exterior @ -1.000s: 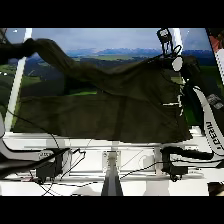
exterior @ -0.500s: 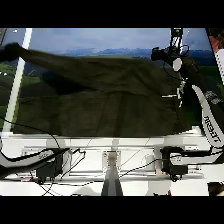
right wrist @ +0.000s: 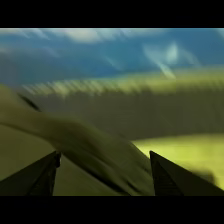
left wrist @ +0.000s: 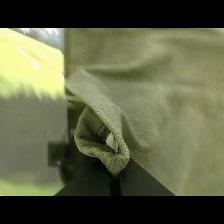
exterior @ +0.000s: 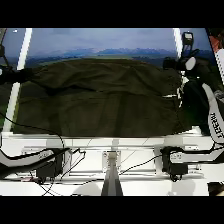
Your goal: Fold the clothes and pants, and hang the long-sleeved shirts on hangers.
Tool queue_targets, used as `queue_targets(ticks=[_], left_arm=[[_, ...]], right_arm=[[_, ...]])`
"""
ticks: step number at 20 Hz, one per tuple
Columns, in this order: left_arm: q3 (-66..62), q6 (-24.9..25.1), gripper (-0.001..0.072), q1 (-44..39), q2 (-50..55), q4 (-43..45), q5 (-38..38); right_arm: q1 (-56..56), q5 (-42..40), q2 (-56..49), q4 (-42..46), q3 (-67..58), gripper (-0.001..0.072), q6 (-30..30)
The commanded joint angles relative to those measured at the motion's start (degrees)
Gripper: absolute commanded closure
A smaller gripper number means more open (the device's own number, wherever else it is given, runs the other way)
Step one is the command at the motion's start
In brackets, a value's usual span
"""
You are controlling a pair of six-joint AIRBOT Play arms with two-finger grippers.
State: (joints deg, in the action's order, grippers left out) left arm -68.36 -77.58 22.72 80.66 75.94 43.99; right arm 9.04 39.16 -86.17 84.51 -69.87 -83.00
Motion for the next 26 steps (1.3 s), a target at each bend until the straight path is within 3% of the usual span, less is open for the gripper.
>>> queue_targets(ticks=[1, 6, 12, 17, 21, 25, 26], left_arm=[[-4.98, -2.14, 0.0686, 0.17, 0.09, 2.08, -2.75], [-10.05, -2.16, 0.0686, 2.29, -3.04, 3.28, -1.95], [-3.98, -2.14, 0.0685, 5.75, 1.62, 10.27, 12.72], [-0.44, -2.16, 0.0684, 6.99, 7.78, 10.62, 12.22], [-0.46, -2.16, 0.0684, 7.02, 9.38, 10.6, 10.01], [-0.44, -2.19, 0.0684, 7.02, 9.38, 10.58, 9.4], [-0.44, -2.19, 0.0684, 7.02, 9.38, 10.58, 9.38]], right_arm=[[8.04, 13.55, -0.15, -2.97, 0.0, 0.0102, 0.94], [16.52, 18.8, -1.33, -12.31, 0.0, 0.0104, 3.19], [17.35, 19.28, -7.1, -22.34, 0.0, 0.0102, 9.14], [17.4, 14.62, -8.46, -23.23, -0.02, 0.0106, 9.22], [17.35, 10.95, -9.16, -23.5, 0.0, 0.0162, 10.73], [16.68, 11.28, -11.39, -26.56, 0.0, 0.0165, 12.26], [15.85, 10.75, -11.58, -26.67, 0.0, 0.0253, 12.26]])
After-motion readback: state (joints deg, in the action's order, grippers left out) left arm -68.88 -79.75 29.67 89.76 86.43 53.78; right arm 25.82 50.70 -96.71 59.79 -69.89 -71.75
